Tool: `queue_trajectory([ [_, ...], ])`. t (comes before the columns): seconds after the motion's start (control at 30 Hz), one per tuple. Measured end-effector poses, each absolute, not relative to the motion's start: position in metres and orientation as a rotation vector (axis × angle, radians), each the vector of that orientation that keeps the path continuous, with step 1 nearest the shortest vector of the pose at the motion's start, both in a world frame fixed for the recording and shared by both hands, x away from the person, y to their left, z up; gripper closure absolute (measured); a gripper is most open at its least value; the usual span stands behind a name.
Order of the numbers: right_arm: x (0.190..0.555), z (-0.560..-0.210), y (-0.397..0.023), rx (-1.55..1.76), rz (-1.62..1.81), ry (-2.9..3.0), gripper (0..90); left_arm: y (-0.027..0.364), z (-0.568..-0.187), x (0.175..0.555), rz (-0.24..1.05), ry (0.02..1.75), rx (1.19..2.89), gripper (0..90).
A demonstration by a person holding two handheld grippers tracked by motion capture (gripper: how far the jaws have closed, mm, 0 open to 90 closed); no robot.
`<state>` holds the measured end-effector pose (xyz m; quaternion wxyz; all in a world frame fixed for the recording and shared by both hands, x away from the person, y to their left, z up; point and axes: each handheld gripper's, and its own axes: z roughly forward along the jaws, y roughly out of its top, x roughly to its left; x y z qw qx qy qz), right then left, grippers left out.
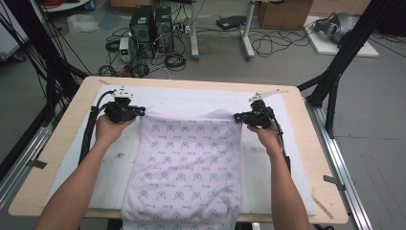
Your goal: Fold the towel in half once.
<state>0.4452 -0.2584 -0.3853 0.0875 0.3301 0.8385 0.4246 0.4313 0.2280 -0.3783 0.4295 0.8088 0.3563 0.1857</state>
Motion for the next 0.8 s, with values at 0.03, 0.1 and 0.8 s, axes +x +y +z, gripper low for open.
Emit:
queue_trajectory([
  [0.03, 0.441, -0.381, -0.26, 0.967, 1.287, 2.494, 86.3, 0.23, -0.374, 0.426, 0.467, 0.879, 2.005, 88.4],
  [0.1, 0.43, -0.372, -0.26, 0.945, 1.316, 2.496, 86.3, 0.233, -0.368, 0.414, 0.465, 0.849, 1.998, 88.4],
  [0.8, 0.298, -0.405, -0.269, 0.774, 1.411, 2.597, 63.2, 0.261, -0.411, 0.28, 0.354, 0.742, 2.065, 64.7],
])
